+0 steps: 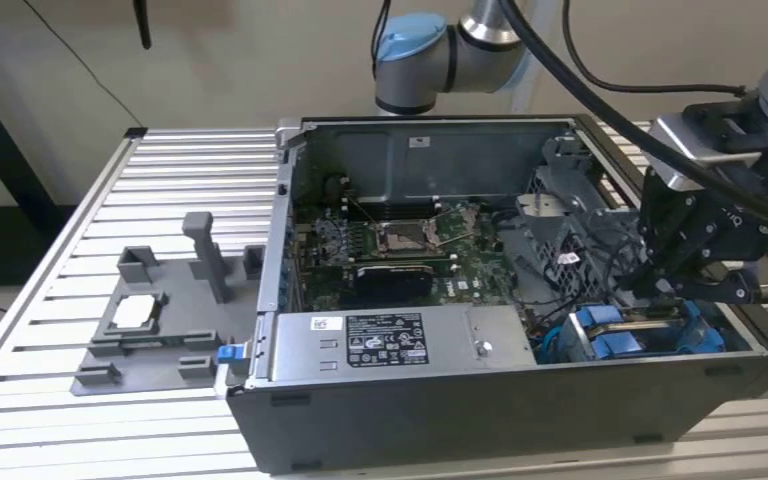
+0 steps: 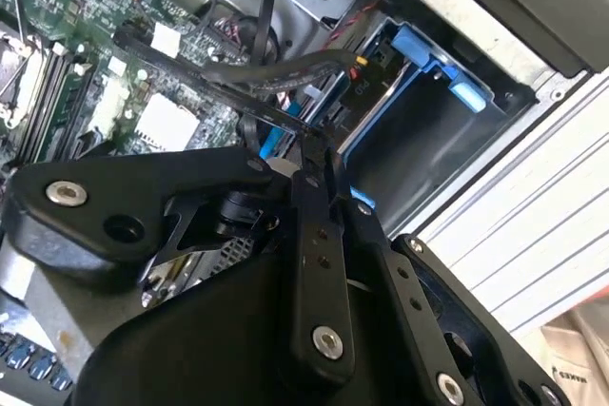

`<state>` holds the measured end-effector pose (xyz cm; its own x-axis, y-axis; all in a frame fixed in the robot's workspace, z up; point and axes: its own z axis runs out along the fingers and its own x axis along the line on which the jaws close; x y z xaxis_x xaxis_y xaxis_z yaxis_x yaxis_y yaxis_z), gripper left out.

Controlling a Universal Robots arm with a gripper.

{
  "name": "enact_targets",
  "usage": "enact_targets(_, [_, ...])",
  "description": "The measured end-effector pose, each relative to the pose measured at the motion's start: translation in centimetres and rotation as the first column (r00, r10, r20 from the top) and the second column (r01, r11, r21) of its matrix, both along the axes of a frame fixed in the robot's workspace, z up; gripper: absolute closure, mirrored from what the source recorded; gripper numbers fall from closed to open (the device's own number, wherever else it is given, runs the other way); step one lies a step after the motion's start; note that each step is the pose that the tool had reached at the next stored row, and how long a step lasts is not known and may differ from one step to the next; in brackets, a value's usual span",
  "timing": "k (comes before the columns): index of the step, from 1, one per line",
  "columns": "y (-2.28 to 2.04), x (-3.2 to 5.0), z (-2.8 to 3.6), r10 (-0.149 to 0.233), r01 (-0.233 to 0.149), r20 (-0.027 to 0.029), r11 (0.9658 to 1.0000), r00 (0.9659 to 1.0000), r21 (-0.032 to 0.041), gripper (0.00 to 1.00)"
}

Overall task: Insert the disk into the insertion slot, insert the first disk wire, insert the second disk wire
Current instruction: 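Insert the second disk wire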

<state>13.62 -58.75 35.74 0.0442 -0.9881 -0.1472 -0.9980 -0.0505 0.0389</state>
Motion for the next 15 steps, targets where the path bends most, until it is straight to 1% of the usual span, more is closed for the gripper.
enact_targets(5, [0.0, 0.09, -0.09, -0.007, 0.007, -0.001, 1.0, 1.0, 0.0002, 0.84])
enact_targets(9, [0.0, 0.45, -0.52, -0.01, 0.01, -0.0057, 0.9999, 0.9999, 0.0005, 0.84])
enact_targets(15, [0.0, 0.54, -1.04, -0.033, 0.033, -0.0085, 0.9995, 0.9994, 0.0001, 0.84])
